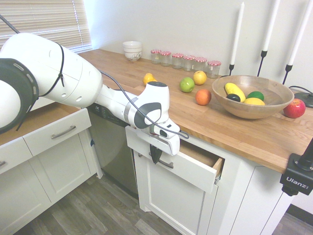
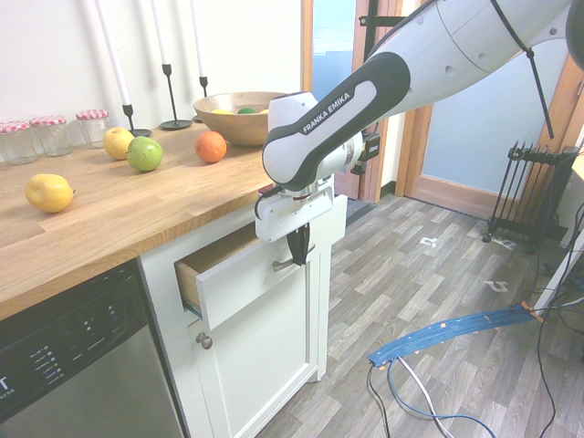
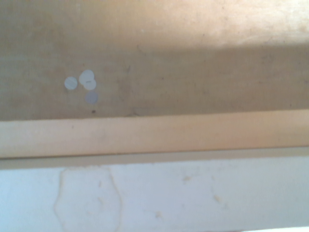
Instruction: Close the drawer
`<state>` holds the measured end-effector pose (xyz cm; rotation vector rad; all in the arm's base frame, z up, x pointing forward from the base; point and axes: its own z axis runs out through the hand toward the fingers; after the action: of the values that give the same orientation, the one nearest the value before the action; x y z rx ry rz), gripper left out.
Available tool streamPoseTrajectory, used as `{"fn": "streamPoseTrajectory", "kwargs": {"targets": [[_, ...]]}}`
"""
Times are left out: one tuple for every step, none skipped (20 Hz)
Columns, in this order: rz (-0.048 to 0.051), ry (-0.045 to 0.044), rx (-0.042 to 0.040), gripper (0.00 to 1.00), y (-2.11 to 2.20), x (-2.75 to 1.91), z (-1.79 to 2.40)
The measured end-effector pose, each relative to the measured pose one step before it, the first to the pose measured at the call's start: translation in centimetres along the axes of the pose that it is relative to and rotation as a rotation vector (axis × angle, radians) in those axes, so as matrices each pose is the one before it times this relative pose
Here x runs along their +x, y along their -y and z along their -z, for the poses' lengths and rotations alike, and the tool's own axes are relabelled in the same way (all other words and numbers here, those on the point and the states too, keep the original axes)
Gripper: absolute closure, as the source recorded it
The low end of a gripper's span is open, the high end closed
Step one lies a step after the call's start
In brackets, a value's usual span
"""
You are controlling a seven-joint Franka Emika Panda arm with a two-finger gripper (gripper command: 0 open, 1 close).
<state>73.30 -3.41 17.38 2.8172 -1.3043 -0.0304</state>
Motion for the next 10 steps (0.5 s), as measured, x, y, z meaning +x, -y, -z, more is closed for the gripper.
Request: {"fn": "streamPoseTrajectory", "kwargs": {"targets": [[-0.00169,0.00133,-0.00220,1.00,0.063,0.247,-0.043],[-0.00138,0.00035,-0.00137,1.00,0.071,0.261,0.005],[-0.00100,0.00053,-0.00185,1.00,0.062,0.250,0.019],[-0.00070,0.00000,-0.00140,1.00,0.078,0.235,0.002],[-0.00041,-0.00065,-0.00036,1.00,0.100,0.201,0.001],[-0.00009,0.00034,-0.00117,1.00,0.102,0.148,-0.009],[0.00044,-0.00117,-0.00013,1.00,0.151,0.145,0.021],[0.00056,-0.00044,-0.00119,1.00,0.136,0.116,-0.045],[0.00070,-0.00050,-0.00092,1.00,0.152,0.097,-0.009],[0.00084,0.00018,-0.00168,1.00,0.131,0.072,-0.073]]}}
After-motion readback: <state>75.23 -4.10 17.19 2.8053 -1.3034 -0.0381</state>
